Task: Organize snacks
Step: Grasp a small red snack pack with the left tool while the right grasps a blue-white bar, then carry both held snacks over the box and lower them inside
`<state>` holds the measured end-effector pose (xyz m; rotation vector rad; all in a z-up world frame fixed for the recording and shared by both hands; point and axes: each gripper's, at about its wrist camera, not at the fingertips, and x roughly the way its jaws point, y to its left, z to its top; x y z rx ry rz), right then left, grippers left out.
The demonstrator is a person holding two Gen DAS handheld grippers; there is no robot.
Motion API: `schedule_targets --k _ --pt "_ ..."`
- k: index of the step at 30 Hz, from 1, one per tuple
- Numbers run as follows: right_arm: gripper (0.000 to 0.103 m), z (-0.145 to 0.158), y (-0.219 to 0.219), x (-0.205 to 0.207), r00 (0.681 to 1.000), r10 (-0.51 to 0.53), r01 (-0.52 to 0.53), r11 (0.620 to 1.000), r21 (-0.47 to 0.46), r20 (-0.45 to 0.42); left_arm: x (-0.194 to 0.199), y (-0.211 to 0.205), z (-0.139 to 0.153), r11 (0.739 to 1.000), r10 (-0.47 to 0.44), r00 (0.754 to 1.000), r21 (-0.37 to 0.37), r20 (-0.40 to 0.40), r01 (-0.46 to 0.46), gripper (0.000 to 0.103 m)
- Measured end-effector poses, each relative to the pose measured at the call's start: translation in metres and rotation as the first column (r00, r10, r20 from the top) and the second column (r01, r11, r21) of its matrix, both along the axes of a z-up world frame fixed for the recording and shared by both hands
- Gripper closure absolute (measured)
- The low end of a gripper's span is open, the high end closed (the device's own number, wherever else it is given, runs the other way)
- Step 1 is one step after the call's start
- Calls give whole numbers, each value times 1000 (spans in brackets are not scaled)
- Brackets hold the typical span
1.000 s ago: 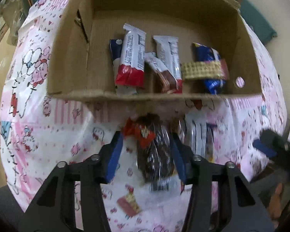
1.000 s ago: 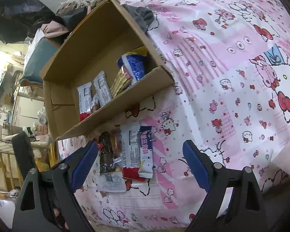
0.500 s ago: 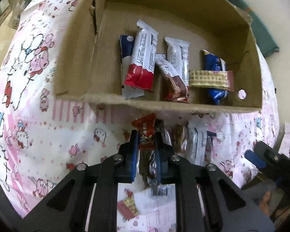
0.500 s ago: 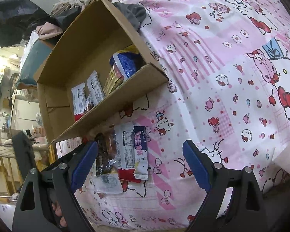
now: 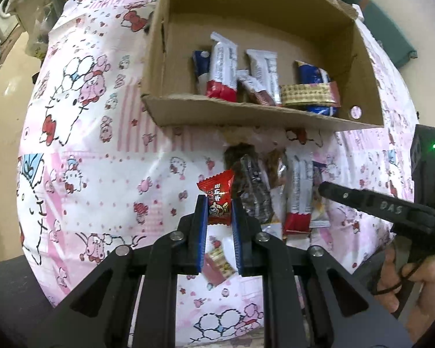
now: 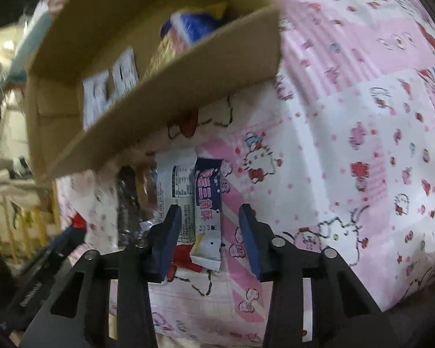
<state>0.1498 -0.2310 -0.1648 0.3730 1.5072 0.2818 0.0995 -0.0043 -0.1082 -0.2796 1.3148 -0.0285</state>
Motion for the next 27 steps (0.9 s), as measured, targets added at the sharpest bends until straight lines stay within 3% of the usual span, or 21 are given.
schedule_targets --k 1,2,5,13,27 --pt "73 -2 3 0 1000 14 -14 1000 -11 -3 0 1 -2 1000 4 1000 8 -4 -4 90" --pt "86 -4 7 0 999 34 -35 999 -23 -8 0 2 -3 1000 5 1000 12 -6 -5 90" --pt "86 5 3 -3 999 18 -17 999 -44 41 1 3 -4 1000 13 1000 15 -7 -13 90" --pt "86 31 -21 -14 992 -49 43 998 54 115 1 2 0 999 19 1000 43 19 -19 90" --pt "86 70 -2 -23 979 13 -55 978 201 205 -21 20 15 988 84 991 122 106 -97 90"
